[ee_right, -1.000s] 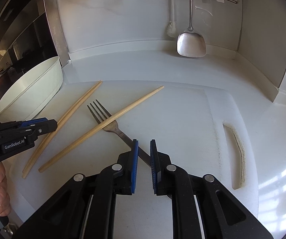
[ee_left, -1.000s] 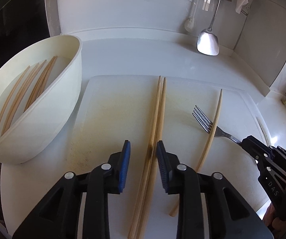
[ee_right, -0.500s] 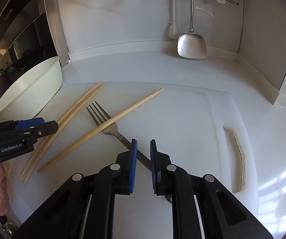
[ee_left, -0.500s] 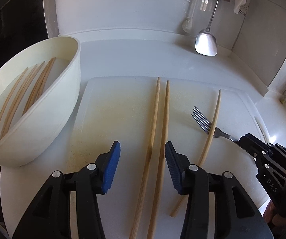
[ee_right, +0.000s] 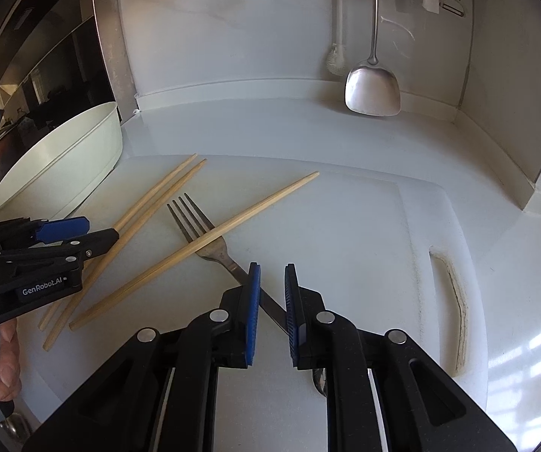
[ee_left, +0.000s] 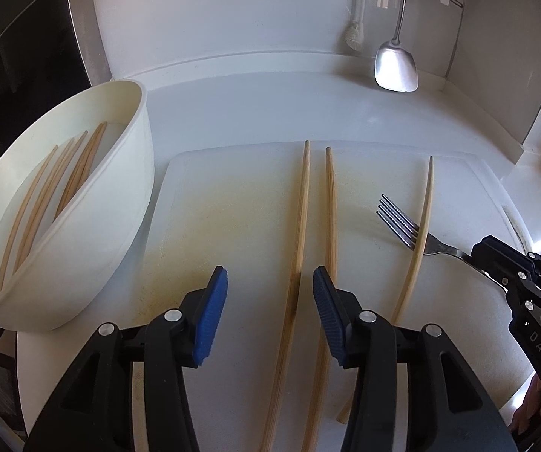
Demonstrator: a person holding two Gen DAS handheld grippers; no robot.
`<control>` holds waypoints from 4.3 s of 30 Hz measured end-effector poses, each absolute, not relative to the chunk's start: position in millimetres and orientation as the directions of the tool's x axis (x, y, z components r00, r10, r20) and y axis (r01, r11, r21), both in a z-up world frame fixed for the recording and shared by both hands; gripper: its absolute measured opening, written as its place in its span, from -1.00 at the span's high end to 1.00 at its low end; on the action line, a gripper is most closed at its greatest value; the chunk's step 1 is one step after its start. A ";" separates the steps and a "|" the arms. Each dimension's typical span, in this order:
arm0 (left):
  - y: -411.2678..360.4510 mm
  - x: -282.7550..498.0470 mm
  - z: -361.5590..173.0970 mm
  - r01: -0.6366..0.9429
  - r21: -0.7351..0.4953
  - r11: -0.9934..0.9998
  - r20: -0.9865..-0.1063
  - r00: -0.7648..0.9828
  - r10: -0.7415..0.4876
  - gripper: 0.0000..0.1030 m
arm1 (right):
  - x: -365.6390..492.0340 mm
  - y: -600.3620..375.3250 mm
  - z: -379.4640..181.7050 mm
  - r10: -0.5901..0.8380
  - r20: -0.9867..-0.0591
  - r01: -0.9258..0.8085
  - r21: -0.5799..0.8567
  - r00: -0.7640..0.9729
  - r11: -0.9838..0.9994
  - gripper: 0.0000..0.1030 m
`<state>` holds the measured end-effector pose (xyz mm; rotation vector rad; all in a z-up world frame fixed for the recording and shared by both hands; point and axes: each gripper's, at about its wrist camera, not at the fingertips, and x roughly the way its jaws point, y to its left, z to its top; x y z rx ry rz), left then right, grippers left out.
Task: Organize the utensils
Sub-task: 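Open the left tool over the chopsticks while the right tool lowers onto the silver fork, then close the left tool on two chopsticks while the right tool grasps the silver fork handle, then lift and carry the chopsticks over the white bowl while the right tool carries the fork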
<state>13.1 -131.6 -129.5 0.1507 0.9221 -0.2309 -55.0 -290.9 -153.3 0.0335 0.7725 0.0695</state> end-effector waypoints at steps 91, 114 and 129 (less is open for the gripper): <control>-130.3 12.2 -118.3 0.296 -0.124 0.947 -0.810 0.521 -0.269 0.86 | -7.2 -340.3 -136.6 -0.167 -0.666 0.010 -0.233 0.727 0.972 0.88; -90.6 5.9 -12.6 0.169 -0.181 0.969 -0.739 0.627 -0.247 0.86 | -37.1 -285.6 -41.9 0.059 -0.605 -0.114 -0.053 0.794 0.992 0.88; 65.1 40.2 29.1 0.001 -0.148 0.989 -0.741 0.662 -0.111 0.86 | 25.2 -115.4 9.0 0.234 -0.579 -0.268 0.028 0.781 0.963 0.88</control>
